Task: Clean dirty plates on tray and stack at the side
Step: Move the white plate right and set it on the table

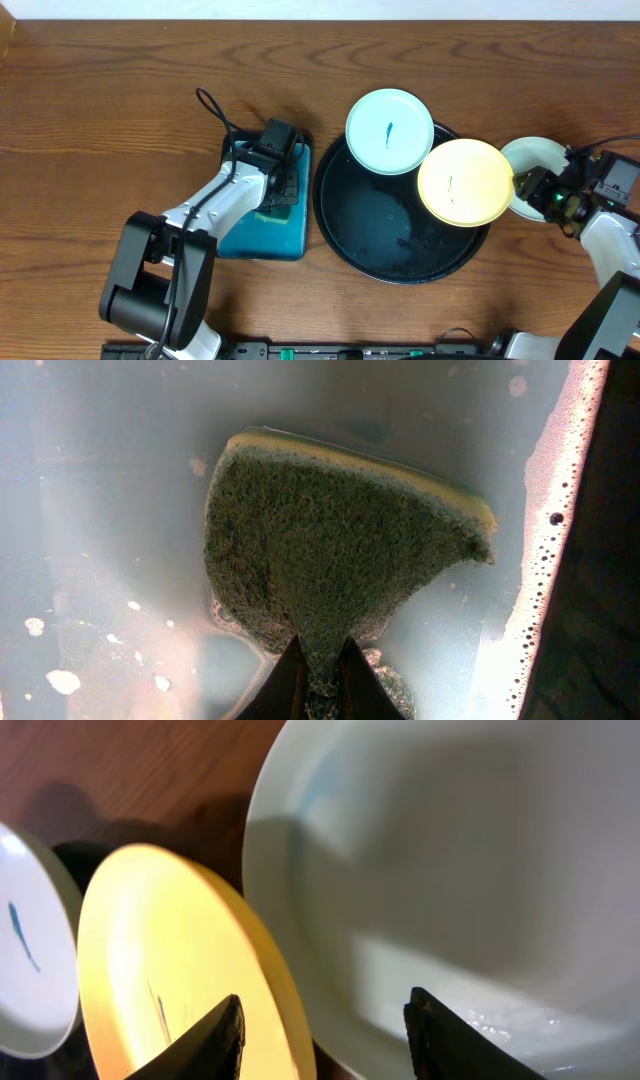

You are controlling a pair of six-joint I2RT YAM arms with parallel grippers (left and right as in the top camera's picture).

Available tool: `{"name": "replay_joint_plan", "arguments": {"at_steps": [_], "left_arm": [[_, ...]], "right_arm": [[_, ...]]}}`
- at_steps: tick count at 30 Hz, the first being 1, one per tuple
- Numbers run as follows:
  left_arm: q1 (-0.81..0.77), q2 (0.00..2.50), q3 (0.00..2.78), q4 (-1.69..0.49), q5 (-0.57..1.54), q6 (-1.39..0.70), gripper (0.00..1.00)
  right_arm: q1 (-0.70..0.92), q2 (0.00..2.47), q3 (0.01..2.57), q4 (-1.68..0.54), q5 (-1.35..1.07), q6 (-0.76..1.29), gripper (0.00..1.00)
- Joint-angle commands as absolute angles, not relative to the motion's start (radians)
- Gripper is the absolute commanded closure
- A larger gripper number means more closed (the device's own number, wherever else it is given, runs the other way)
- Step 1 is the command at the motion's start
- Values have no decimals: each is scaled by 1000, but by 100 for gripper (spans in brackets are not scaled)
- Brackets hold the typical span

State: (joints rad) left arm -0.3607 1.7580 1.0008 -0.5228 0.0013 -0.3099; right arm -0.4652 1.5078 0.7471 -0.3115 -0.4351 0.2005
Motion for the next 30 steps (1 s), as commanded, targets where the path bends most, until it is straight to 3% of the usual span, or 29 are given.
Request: {"name": "replay_joint_plan", "arguments": {"at_steps": [1,6,14,27,30], "left_arm": [[-356,1804,966,-533,19,-311,93],[-356,1804,966,-533,19,-311,93],[-356,1804,966,-533,19,-311,93],[-356,1804,966,-533,19,-316,93],[-356,1804,966,-533,19,-316,93]], "right_arm": [[-442,1510,764,-334,-469,150,50],[-421,1510,756,-359,-463,118,53],[-417,1512,736,-359,-373,118,73],[-364,1547,736,-339,-373,137,77],[-347,1551,736,-323,-370,137,87]]}}
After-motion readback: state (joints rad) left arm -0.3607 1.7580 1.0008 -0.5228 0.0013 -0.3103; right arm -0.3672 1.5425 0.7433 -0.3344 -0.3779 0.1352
